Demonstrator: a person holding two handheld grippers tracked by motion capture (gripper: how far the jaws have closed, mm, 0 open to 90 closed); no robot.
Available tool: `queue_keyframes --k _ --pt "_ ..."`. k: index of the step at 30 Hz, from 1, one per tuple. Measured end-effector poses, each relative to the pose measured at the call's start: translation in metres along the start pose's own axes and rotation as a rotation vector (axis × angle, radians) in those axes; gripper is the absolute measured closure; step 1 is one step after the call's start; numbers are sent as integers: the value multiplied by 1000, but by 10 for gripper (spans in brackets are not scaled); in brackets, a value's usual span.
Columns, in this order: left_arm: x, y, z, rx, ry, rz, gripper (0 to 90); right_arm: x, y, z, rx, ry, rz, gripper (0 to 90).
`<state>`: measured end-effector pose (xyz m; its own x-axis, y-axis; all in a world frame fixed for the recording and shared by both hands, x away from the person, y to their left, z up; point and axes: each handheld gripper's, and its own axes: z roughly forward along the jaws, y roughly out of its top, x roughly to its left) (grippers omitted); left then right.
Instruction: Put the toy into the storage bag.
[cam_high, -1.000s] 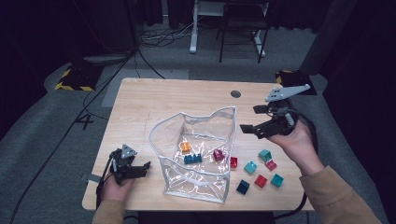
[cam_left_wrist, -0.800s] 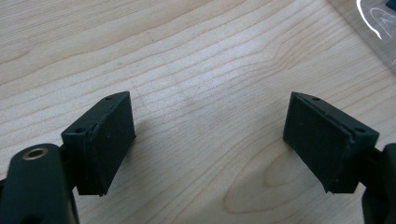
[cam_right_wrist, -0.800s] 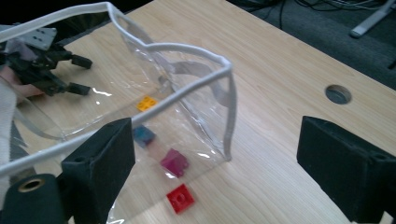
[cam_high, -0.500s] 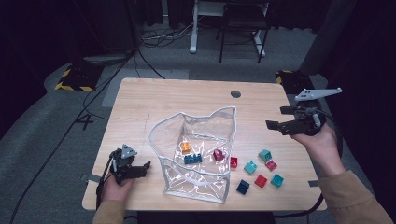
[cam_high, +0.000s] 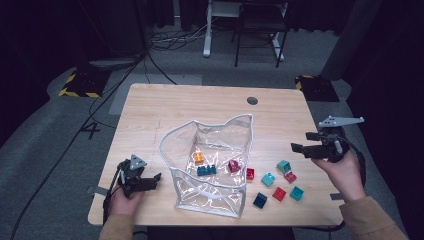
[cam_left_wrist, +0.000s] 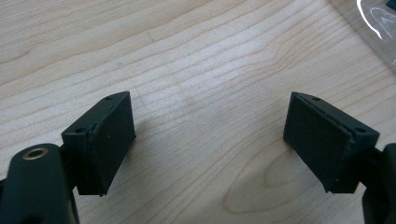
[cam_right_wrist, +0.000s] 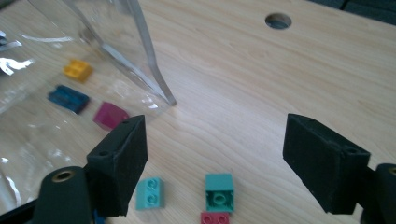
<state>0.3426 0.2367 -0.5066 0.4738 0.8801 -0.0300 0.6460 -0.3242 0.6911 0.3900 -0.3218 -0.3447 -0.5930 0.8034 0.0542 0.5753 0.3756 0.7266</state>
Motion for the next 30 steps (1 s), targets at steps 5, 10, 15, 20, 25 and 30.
queue_keyframes --k 5,10,15,20,25,30 --pt "0 0 0 0 0 0 168 -7 -22 19 46 -4 28 252" --pt "0 0 0 -1 0 0 168 -13 -37 38 83 1 58 304" --pt "0 0 0 0 0 0 168 -13 -48 57 127 -11 47 330" --pt "0 0 0 0 1 0 168 -11 -61 76 175 -13 45 357" --pt "0 0 0 -1 0 0 168 -12 -71 90 222 -11 37 428" --pt "0 0 0 0 0 0 168 -14 -75 95 245 -7 16 587"
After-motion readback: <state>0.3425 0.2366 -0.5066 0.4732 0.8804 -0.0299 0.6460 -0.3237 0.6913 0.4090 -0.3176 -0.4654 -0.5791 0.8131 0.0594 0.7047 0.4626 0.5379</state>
